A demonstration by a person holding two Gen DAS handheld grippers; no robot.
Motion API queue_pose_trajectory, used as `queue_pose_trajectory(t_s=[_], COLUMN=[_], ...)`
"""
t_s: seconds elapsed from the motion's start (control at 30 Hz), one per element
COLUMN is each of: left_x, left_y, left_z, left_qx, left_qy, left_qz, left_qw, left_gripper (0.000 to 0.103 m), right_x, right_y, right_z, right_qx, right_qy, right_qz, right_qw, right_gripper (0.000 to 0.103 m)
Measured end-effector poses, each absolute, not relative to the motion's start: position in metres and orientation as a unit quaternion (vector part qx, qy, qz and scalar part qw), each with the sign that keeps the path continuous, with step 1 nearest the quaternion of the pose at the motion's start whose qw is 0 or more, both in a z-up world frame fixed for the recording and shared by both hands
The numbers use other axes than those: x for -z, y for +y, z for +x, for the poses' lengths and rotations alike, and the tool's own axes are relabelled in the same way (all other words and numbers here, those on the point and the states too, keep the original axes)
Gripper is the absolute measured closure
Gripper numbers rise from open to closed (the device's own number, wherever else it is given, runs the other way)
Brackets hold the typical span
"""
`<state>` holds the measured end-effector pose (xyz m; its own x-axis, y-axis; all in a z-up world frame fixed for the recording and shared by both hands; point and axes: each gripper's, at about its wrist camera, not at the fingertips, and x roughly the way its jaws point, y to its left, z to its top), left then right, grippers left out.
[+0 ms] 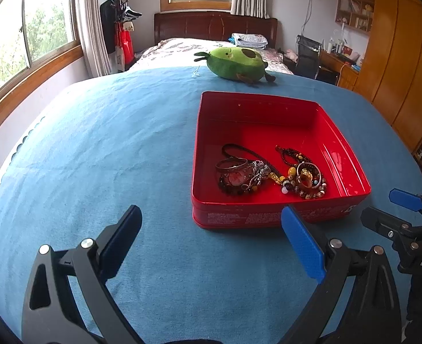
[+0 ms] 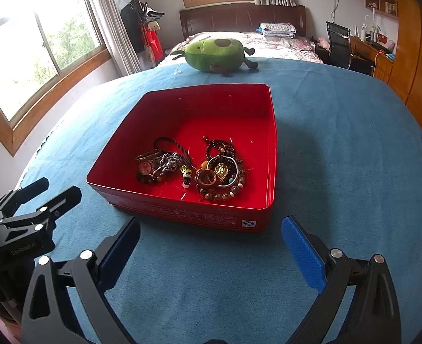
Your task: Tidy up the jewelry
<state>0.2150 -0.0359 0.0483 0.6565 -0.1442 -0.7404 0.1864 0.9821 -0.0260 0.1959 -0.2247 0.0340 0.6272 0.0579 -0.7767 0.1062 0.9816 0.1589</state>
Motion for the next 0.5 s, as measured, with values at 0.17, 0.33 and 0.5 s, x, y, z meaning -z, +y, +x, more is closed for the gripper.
queue_pose_trajectory(t_s=[0.17, 0.33, 0.5], left_x=[-0.0486, -0.0489, -0.049], left_y=[-0.0363, -0.0362, -0.0353], left_z=[0.2147, 0.2148, 0.2152], left_qx=[0.09, 0.091, 0.091], left_qy=[0.403, 0.404, 0.405], left_qz=[0.027, 0.027, 0.025], left_qw=[0.91, 0.91, 0.909], left_gripper=[0.006, 0.006, 0.006], right_x=[-0.0339, -0.0339, -0.0334], right_y=[-0.2247, -0.2247, -0.2255], right_z=[0.196, 0.196, 0.196], right_qx=[0.013, 0.013, 0.014], right_qy=[0.432, 0.432, 0.432], right_qz=[0.095, 0.095, 0.097], right_qw=[0.897, 0.897, 0.897], right_gripper=[0.004, 0.004, 0.004])
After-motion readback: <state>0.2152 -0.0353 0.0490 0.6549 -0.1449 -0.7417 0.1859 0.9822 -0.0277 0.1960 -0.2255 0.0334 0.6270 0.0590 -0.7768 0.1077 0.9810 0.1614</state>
